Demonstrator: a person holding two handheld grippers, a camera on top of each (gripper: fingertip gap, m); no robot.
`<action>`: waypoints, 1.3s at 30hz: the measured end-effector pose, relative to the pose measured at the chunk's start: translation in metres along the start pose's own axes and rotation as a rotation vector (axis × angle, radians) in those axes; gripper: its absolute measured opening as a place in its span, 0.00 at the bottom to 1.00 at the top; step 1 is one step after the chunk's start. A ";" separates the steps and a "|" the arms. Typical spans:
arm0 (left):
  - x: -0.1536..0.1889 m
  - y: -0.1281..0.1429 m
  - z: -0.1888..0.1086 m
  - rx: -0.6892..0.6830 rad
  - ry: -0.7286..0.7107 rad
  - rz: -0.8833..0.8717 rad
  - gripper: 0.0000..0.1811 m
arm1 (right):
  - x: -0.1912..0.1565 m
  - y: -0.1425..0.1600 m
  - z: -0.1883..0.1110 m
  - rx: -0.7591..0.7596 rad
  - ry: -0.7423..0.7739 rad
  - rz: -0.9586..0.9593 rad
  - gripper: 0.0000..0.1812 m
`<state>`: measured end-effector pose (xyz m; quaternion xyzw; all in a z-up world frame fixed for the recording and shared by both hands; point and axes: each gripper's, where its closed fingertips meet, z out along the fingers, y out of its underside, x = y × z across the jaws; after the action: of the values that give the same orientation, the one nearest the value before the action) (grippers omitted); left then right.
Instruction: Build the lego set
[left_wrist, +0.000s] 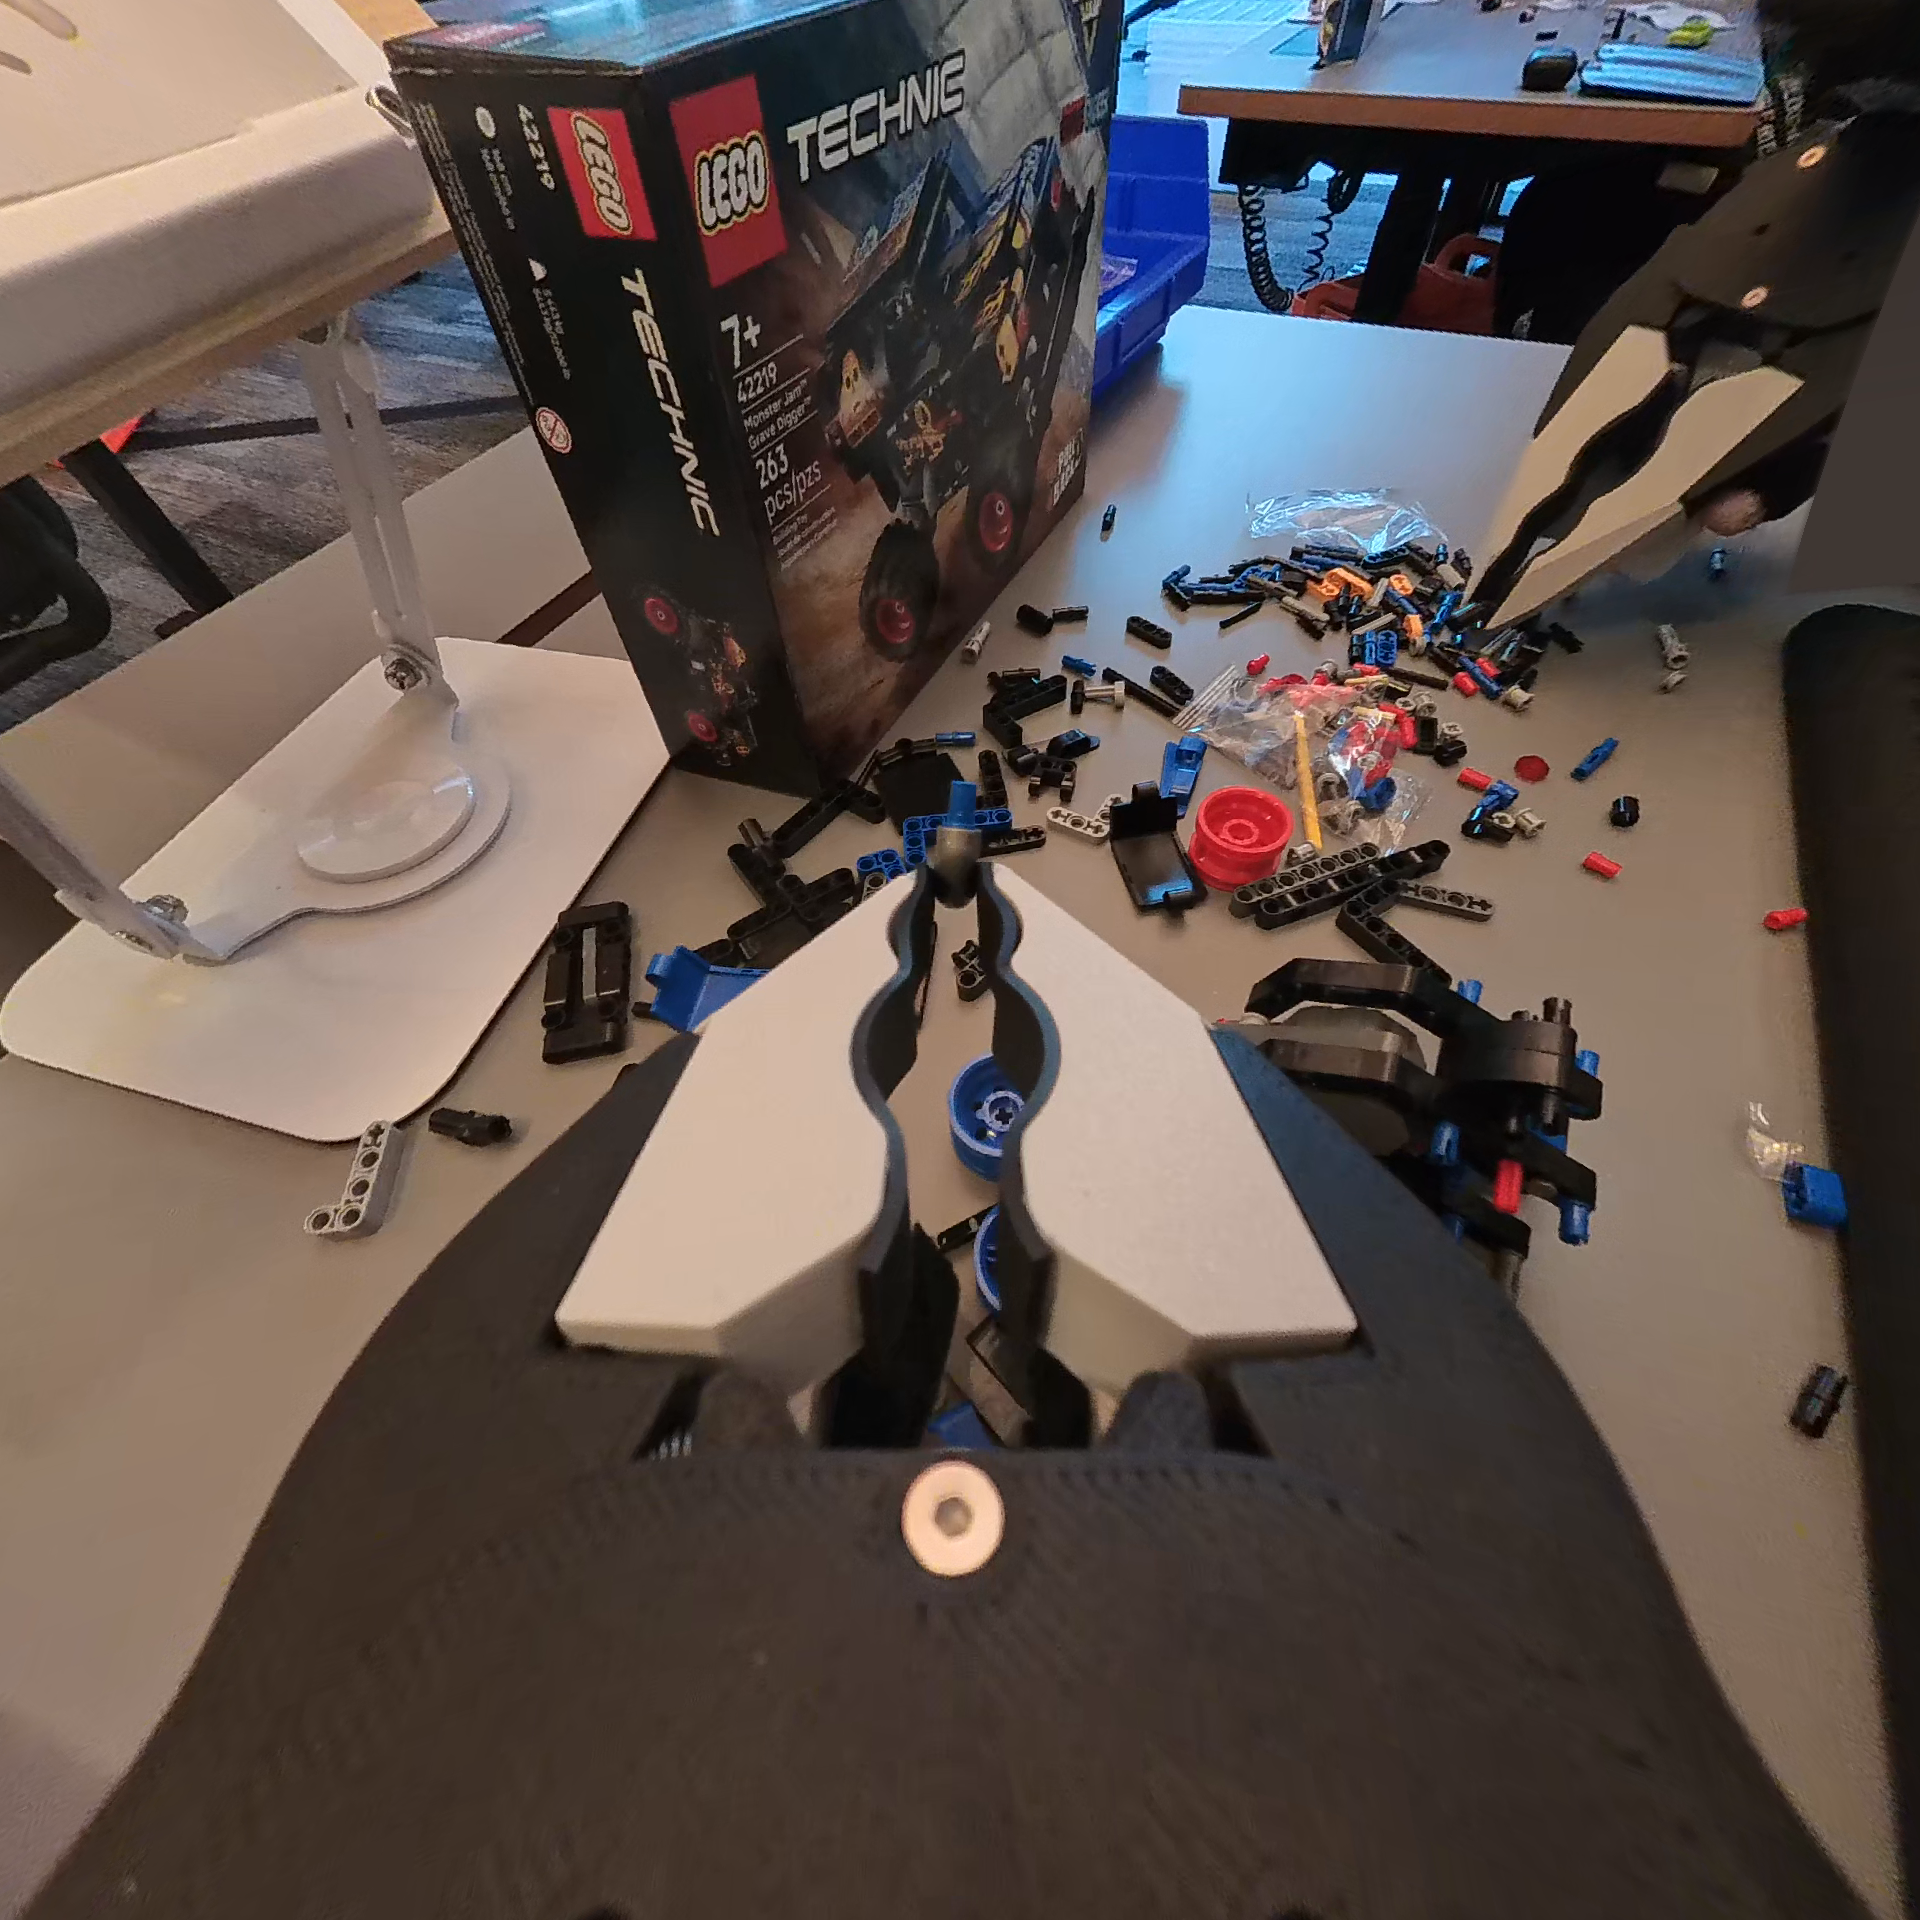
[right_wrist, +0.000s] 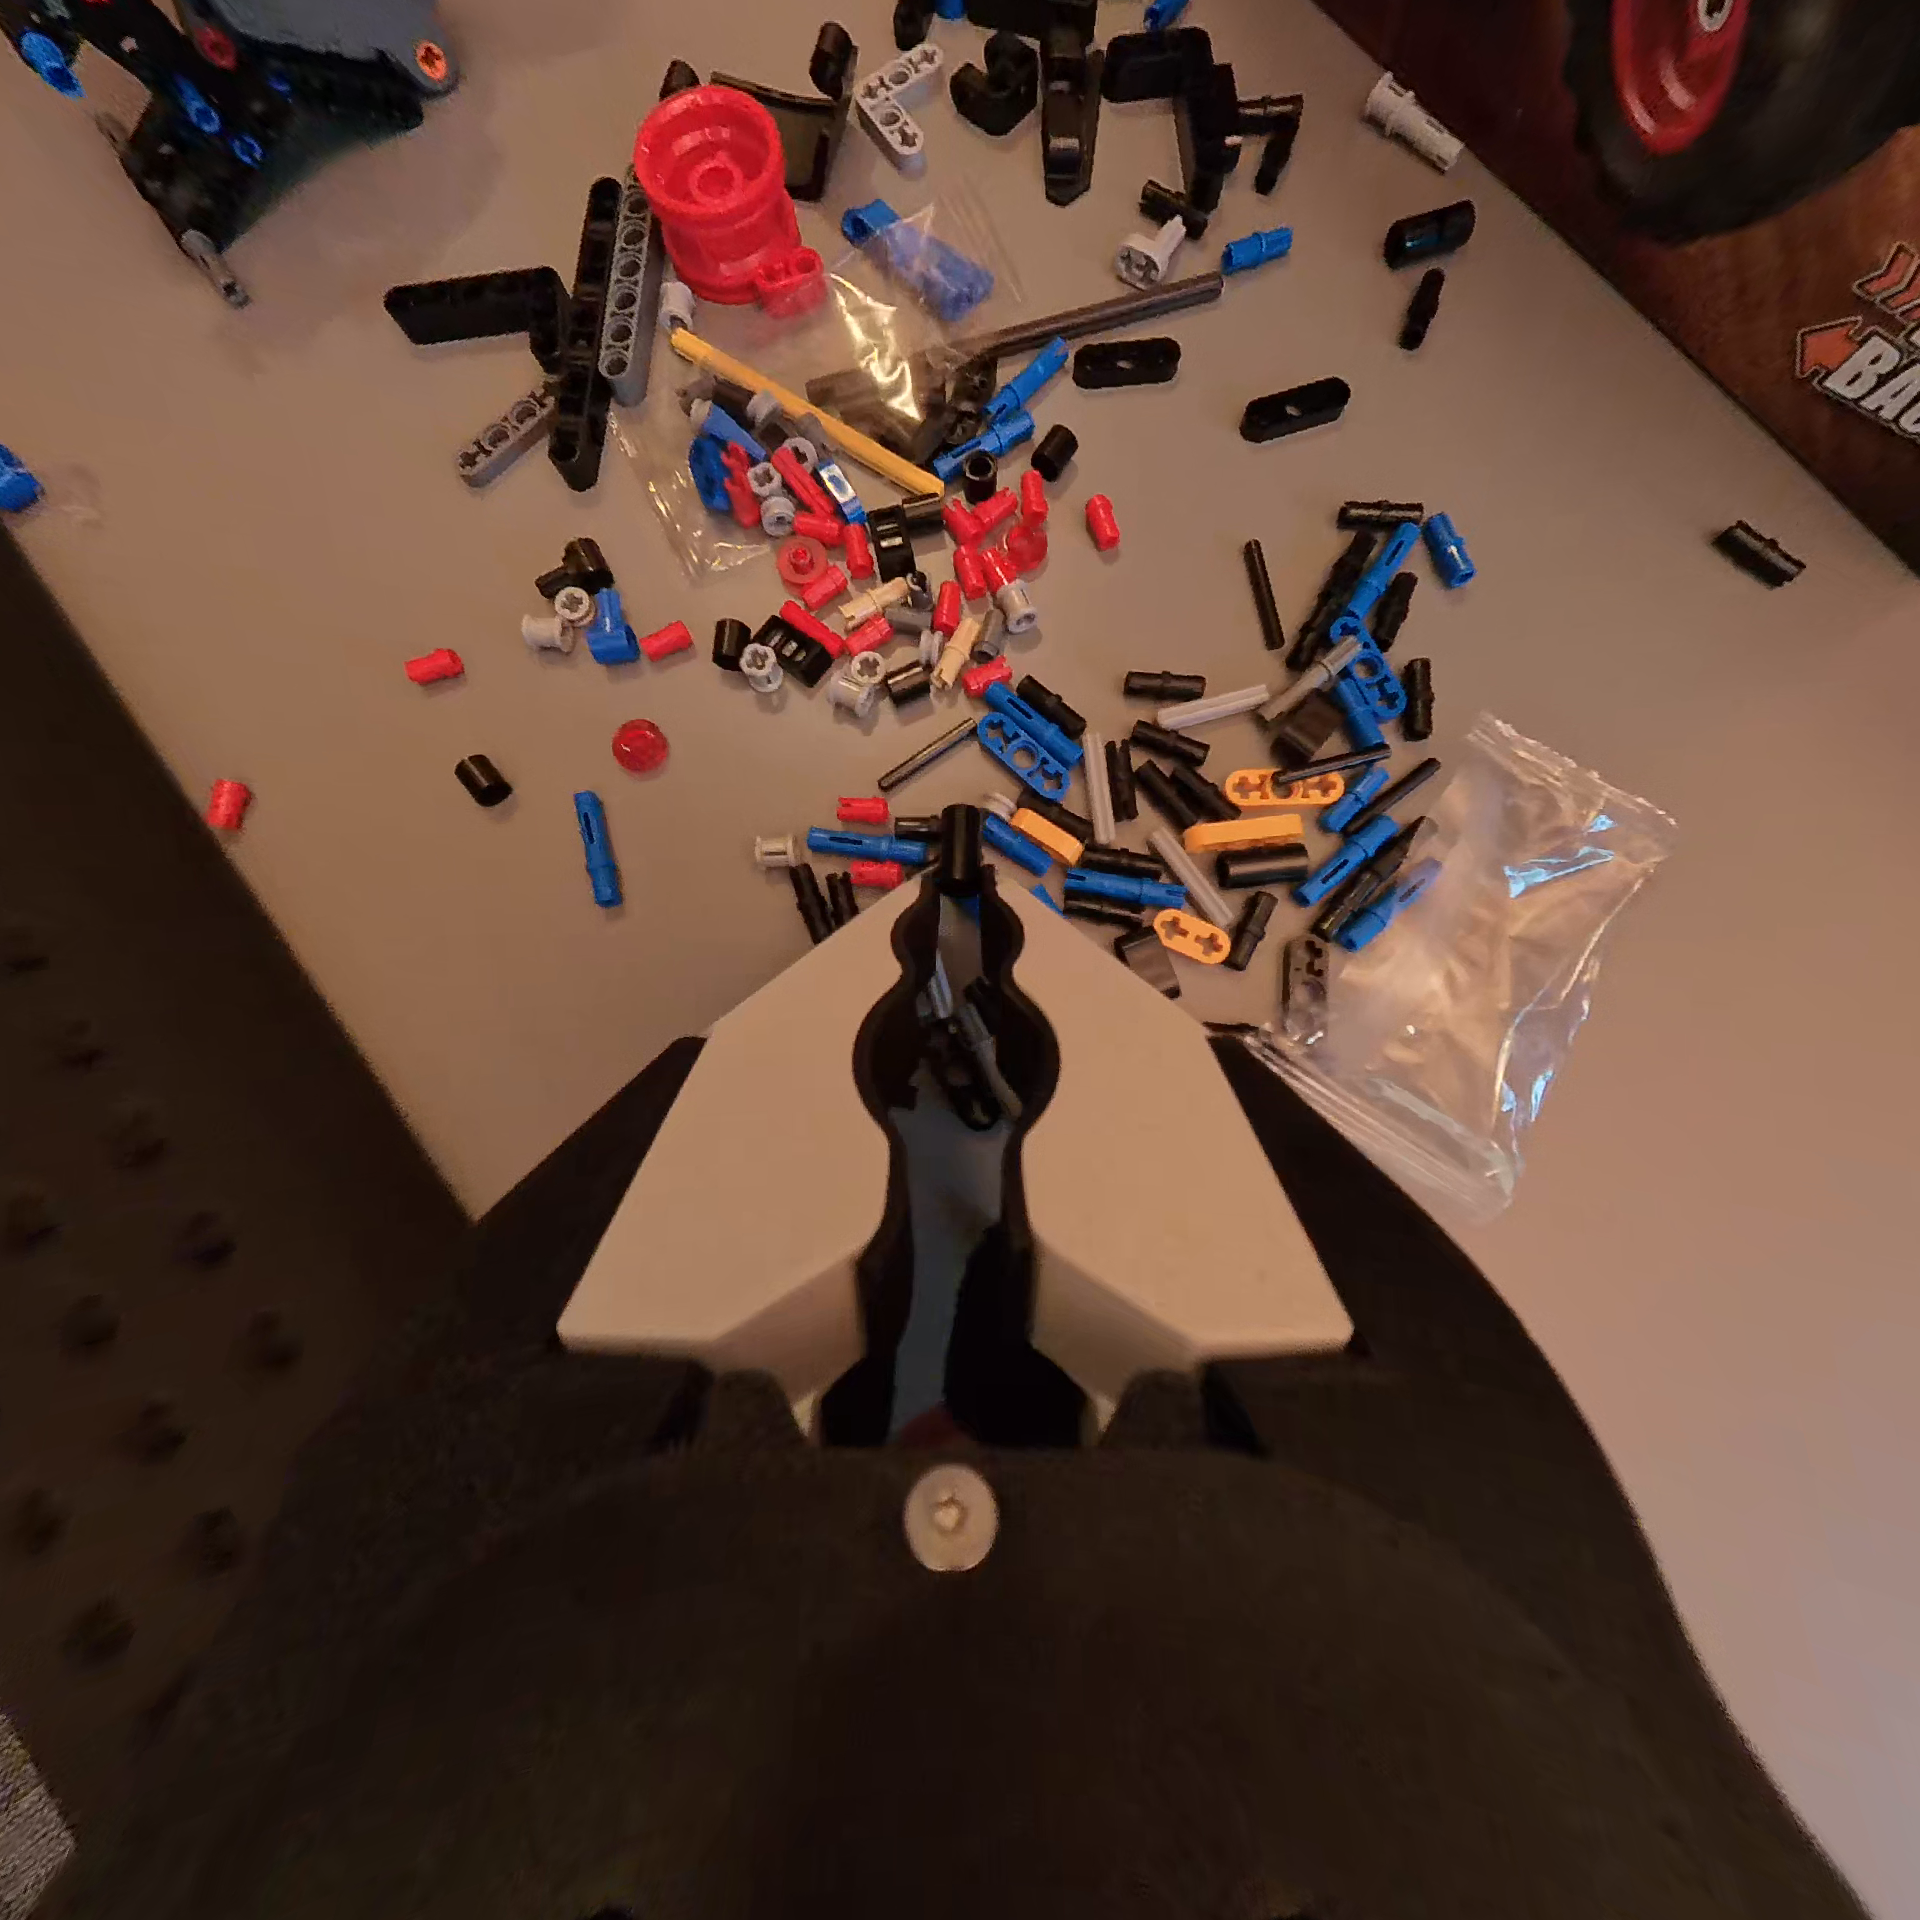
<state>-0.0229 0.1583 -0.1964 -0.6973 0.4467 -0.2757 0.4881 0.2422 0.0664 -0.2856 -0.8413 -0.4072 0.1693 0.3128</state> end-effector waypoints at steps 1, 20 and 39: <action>0.000 0.000 0.000 -0.001 0.001 -0.001 0.03 | -0.001 -0.002 -0.001 0.007 0.000 -0.002 0.03; 0.016 -0.003 0.006 -0.002 0.044 0.026 0.03 | -0.059 -0.057 0.011 0.091 -0.105 -0.127 0.03; 0.024 0.000 0.009 -0.019 0.074 0.046 0.03 | -0.104 -0.067 0.040 0.074 -0.189 -0.205 0.03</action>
<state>-0.0045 0.1408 -0.2012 -0.6809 0.4829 -0.2857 0.4707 0.1181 0.0317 -0.2677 -0.7634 -0.5123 0.2298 0.3193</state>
